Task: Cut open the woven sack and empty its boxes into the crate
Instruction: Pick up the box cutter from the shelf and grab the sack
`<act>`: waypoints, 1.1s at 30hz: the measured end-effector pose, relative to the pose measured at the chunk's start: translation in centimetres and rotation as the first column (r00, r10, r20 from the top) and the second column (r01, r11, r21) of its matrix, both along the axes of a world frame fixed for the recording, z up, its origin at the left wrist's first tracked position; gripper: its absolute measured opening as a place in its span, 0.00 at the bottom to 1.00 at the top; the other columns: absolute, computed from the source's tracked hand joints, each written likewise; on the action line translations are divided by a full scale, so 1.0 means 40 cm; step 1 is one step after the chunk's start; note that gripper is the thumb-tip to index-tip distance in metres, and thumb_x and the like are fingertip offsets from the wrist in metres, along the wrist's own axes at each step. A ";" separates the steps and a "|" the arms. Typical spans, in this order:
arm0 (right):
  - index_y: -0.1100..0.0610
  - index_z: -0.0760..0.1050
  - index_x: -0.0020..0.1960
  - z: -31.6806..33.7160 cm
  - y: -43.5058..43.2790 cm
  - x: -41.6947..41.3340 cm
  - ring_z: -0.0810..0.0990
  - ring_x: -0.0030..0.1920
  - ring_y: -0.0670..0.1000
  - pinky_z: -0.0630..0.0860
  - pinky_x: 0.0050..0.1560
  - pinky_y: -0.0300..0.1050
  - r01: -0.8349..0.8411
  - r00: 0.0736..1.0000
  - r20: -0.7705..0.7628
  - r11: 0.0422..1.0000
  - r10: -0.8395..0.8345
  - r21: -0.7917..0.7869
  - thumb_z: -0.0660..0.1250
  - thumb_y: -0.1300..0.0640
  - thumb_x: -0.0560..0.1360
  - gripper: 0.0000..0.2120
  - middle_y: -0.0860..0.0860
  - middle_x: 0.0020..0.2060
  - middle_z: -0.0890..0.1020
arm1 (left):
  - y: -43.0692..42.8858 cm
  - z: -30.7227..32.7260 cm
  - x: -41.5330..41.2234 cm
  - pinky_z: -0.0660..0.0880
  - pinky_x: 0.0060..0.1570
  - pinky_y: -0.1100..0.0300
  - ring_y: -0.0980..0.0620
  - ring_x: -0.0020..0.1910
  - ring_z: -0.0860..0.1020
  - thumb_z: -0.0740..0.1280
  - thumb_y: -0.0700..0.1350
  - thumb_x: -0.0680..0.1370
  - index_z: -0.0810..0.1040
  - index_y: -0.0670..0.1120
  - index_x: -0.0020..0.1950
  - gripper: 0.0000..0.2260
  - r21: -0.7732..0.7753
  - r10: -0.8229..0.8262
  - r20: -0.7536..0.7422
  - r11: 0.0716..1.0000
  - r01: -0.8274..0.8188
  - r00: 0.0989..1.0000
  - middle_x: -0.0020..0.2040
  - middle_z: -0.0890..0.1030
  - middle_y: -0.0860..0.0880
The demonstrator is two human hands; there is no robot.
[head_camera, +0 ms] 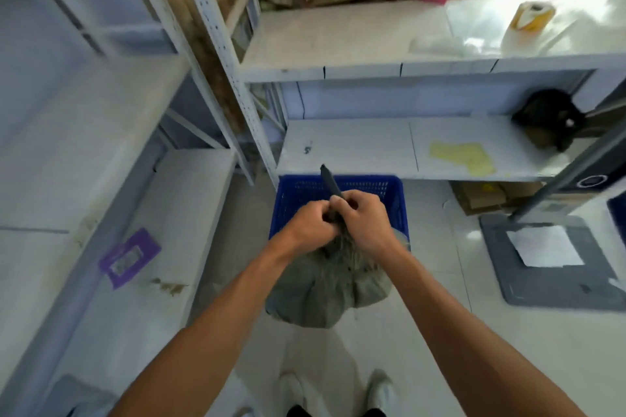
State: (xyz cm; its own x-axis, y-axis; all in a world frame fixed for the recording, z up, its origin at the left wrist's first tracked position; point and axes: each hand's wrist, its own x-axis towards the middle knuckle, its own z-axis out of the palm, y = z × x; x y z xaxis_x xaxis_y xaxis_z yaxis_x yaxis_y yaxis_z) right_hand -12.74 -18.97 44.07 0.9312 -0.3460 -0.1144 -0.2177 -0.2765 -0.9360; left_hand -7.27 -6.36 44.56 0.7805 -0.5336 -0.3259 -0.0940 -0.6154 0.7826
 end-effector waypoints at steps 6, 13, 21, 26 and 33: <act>0.57 0.80 0.44 0.197 0.011 -0.005 0.78 0.35 0.49 0.74 0.39 0.45 -0.092 0.994 0.057 0.996 0.091 0.003 0.66 0.53 0.80 0.10 0.50 0.34 0.81 | 0.029 0.147 0.007 0.79 0.45 0.52 0.49 0.50 0.80 0.69 0.38 0.76 0.76 0.46 0.60 0.13 0.027 -0.038 0.266 0.999 0.032 0.963 0.52 0.81 0.49; 0.58 0.74 0.55 0.202 0.001 -0.048 0.76 0.38 0.51 0.70 0.37 0.44 0.114 0.993 0.011 0.991 -0.115 0.063 0.61 0.56 0.83 0.06 0.54 0.43 0.80 | 0.111 0.322 0.054 0.63 0.34 0.59 0.52 0.34 0.69 0.62 0.35 0.82 0.71 0.52 0.48 0.12 -0.246 0.229 0.012 0.944 -0.219 0.973 0.38 0.72 0.49; 0.58 0.76 0.52 0.185 0.097 -0.068 0.82 0.36 0.50 0.79 0.36 0.41 0.081 0.986 0.104 0.927 -0.128 0.367 0.63 0.75 0.75 0.14 0.56 0.41 0.83 | 0.111 0.401 0.002 0.78 0.27 0.62 0.50 0.25 0.81 0.61 0.31 0.81 0.79 0.40 0.37 0.14 -0.633 0.149 -0.329 0.698 -0.335 0.932 0.28 0.80 0.46; 0.59 0.77 0.55 0.182 0.118 -0.069 0.74 0.24 0.45 0.70 0.24 0.38 0.100 0.992 0.028 0.922 -0.119 0.374 0.59 0.74 0.74 0.16 0.51 0.30 0.79 | 0.127 0.395 0.007 0.77 0.26 0.64 0.51 0.23 0.80 0.57 0.30 0.80 0.82 0.41 0.24 0.27 -0.696 0.066 -0.269 0.676 -0.241 0.961 0.24 0.80 0.47; 0.58 0.80 0.56 0.158 0.176 -0.052 0.87 0.44 0.54 0.84 0.48 0.52 0.063 0.988 0.115 0.949 -0.103 0.310 0.73 0.65 0.74 0.12 0.55 0.45 0.87 | 0.185 0.378 0.006 0.80 0.30 0.61 0.50 0.26 0.80 0.55 0.30 0.80 0.82 0.44 0.28 0.26 -0.765 0.169 -0.321 0.534 -0.360 0.932 0.28 0.79 0.47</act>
State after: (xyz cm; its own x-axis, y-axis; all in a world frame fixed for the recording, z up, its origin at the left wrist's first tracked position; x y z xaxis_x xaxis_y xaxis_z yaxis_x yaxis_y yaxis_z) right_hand -14.80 -11.95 50.38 0.9143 -0.3904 -0.1081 -0.1006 0.0396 -0.9941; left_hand -7.04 1.03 59.66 0.9058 -0.4230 -0.0244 0.1672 0.3039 0.9379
